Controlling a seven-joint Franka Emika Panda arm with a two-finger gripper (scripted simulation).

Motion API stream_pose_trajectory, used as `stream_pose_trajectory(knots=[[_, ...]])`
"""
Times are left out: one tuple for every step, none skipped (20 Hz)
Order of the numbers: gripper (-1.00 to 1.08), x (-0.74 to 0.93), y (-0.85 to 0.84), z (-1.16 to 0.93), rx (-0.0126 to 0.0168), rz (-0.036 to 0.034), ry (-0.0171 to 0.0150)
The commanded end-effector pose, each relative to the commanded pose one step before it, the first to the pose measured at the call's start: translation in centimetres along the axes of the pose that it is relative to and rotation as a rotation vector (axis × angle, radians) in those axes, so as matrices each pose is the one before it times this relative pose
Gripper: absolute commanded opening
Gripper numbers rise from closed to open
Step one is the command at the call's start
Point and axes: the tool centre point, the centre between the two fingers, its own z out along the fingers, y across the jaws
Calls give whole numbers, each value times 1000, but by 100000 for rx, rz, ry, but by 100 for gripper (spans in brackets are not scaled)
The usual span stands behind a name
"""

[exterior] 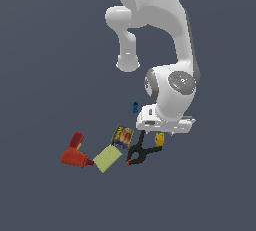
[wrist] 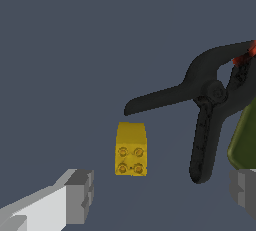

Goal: Pick up a designated object from a clutter of objects.

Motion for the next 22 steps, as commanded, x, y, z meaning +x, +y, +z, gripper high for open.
stream_pose_trajectory(knots=[[100,-79,-761,1341,315,1093,166],[100,-53,-222,403,84,281,-6],[100,-48,-187,341,72,238,-6],[100,-44,-157,280,56,187,-5],[100,-35,-120,218,45,148,-4],[100,-24,-80,155,35,114,-3],[100,-15,-50,93,20,66,-2],[100,-10,-30,32,0,0,0],[100,-27,84,-120,-65,-201,-149],[100,-1,-1,35,0,0,0],[100,-2,-3,105,0,0,0],[100,-4,-5,174,0,0,0],[100,-6,-7,243,0,0,0],[100,-9,-9,312,0,0,0],[100,-4,22,353,16,54,40],[100,-15,-12,446,0,0,0],[100,-19,-13,511,0,0,0],[100,-12,17,545,17,53,41],[100,-19,-15,559,0,0,0],[100,-12,-15,485,0,0,0],[100,6,17,385,17,54,39],[100,5,-16,336,0,0,0]])
